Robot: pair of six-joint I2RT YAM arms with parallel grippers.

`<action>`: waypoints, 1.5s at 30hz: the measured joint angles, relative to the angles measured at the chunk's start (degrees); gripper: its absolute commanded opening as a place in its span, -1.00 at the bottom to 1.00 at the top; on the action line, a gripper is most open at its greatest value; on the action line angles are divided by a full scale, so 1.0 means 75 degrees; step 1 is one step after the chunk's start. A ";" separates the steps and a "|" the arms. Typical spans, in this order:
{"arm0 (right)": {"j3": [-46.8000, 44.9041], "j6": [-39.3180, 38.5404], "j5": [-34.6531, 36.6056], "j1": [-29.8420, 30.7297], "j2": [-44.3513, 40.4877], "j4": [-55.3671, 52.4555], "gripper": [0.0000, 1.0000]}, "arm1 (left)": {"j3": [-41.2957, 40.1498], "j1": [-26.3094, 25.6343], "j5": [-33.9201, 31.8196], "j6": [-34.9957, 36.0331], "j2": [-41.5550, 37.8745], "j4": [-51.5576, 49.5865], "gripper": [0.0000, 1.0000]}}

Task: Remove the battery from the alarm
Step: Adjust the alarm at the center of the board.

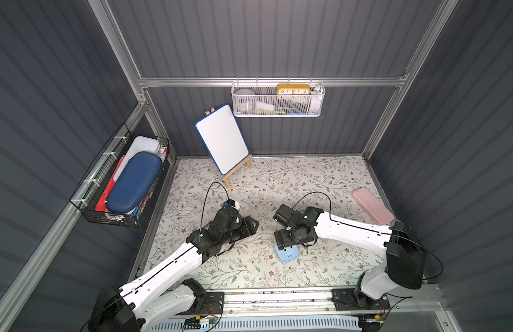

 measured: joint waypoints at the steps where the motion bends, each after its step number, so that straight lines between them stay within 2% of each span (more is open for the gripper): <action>1: 0.0000 0.0023 0.0058 0.0000 0.0000 -0.0012 0.98 | 0.0055 0.0000 0.0000 0.0038 0.0020 -0.0023 0.33; 17: 0.0000 0.0140 0.0061 0.0044 0.0003 -0.0061 0.98 | 0.0376 0.0000 0.0026 0.0274 0.0210 -0.0085 0.48; 27: 0.0003 0.0195 -0.0189 0.0224 0.0580 -0.0052 0.98 | 0.0388 0.0000 0.0213 0.0364 0.0329 -0.0085 0.51; 37: -0.0067 0.0166 -0.0851 0.0251 0.0615 0.0291 0.98 | 0.0388 0.0000 0.0277 0.0396 0.0312 -0.0105 0.53; 45: -0.0154 0.0166 -0.0729 0.0256 0.0615 0.0125 0.98 | 0.0388 0.0000 0.0379 0.0396 0.0207 -0.0111 0.54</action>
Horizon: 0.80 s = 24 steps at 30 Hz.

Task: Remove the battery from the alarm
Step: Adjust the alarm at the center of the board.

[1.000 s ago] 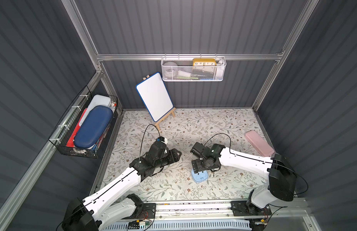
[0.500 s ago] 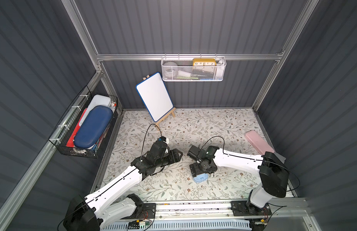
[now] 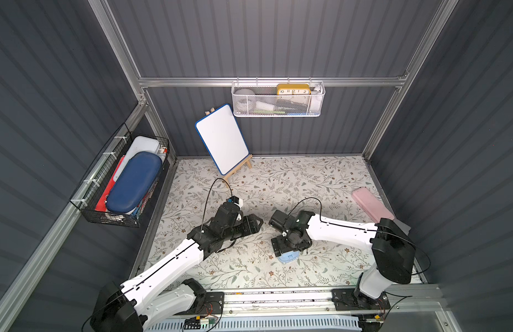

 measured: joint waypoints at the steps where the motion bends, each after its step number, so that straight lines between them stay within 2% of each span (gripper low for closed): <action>1: -0.0026 -0.0003 -0.0003 0.0003 0.0000 0.0003 0.98 | 0.0000 0.0000 0.0023 0.0000 -0.0026 0.0000 0.54; 24: 0.0312 -0.0189 0.0207 0.0146 0.0787 -0.0058 0.95 | -0.0338 0.0000 0.0254 -0.0003 -0.0082 0.0017 0.55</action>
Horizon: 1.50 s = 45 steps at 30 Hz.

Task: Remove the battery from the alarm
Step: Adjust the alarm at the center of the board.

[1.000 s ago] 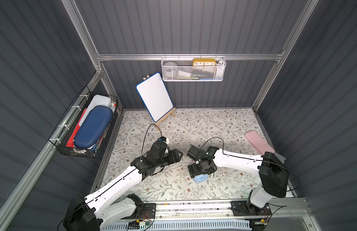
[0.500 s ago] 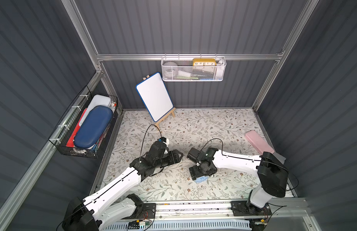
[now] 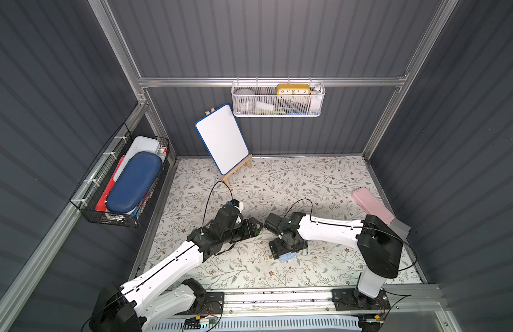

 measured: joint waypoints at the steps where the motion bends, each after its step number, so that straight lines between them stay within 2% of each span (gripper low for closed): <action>1: 0.0000 -0.0012 0.0015 0.0000 0.0000 0.0006 0.89 | -0.0020 0.0000 0.0003 0.0000 0.0000 0.0000 0.55; 7: -0.0230 -0.0073 0.0096 -0.0003 -0.0166 0.0329 0.58 | -0.0154 0.0000 -0.0003 0.0000 -0.0017 0.0000 0.56; 11: -0.0717 -0.0157 0.0201 0.0009 -0.0580 0.0801 0.52 | -0.0239 0.0000 0.0000 0.0026 -0.0012 0.0000 0.57; 15: -0.1183 -0.0350 0.0219 0.0006 -0.1049 0.1119 0.51 | -0.0277 0.0003 0.0216 0.0239 0.0181 0.0201 0.57; 29: -0.2279 -0.1309 0.0172 0.0187 -0.2815 0.1944 0.51 | 0.0058 0.0035 0.1950 0.1719 0.2107 0.0994 0.64; 39: -0.2320 -0.1533 -0.0009 0.0294 -0.3547 0.2212 0.51 | 0.0358 0.0093 0.3483 0.2375 0.2754 0.1746 0.76; 45: -0.2320 -0.1559 0.0017 0.0306 -0.3611 0.2314 0.51 | 0.0431 0.0102 0.4138 0.2766 0.3185 0.1737 0.73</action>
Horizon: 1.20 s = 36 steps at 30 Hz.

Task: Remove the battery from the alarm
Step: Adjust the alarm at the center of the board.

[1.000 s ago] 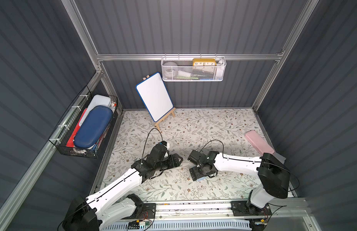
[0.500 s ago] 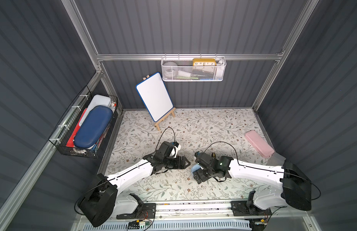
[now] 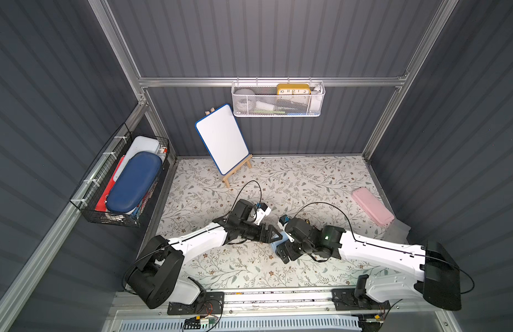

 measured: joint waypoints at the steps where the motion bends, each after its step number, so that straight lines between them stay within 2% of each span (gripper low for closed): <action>1: 0.0000 0.0000 0.0000 0.0009 -0.0009 0.0023 0.50 | 0.0017 0.0000 0.0096 0.0052 0.0023 -0.0003 0.71; 4: 0.0000 0.0000 -0.0003 0.0052 -0.0009 0.0099 0.49 | 0.0108 -0.0003 0.0431 0.0207 0.0163 0.0041 0.55; 5: 0.0000 0.0000 -0.0012 0.0061 -0.0009 0.0119 0.49 | 0.0122 0.0000 0.0525 0.0251 0.0227 0.0070 0.45; 9: -0.0003 -0.0003 -0.0012 0.0111 -0.0009 0.0131 0.47 | 0.0178 0.0000 0.0866 0.0332 0.0513 0.0160 -0.16; 16: -0.0044 0.0026 0.0108 0.0149 -0.0015 0.0134 0.55 | 0.0242 0.0006 0.0921 0.0052 0.0533 0.0268 -1.00; 19: -0.0044 0.0023 0.0187 0.0149 -0.0023 0.0149 0.74 | 0.0242 0.0006 0.0915 -0.0032 0.0530 0.0297 -1.00; 22: -0.0044 0.0000 0.0321 0.0152 -0.0041 0.0154 0.83 | 0.0274 0.0029 0.0863 -0.0204 0.0530 0.0318 -1.00; 32: -0.0099 -0.0003 0.1122 0.0140 -0.1221 0.0321 0.92 | 0.1303 0.0038 0.0682 -0.0924 0.0242 -0.0280 -1.00; 36: -0.0300 -0.0003 0.1154 0.0058 -0.1221 0.0667 0.93 | 0.1329 0.0047 0.0571 -0.0988 0.0283 -0.0286 -1.00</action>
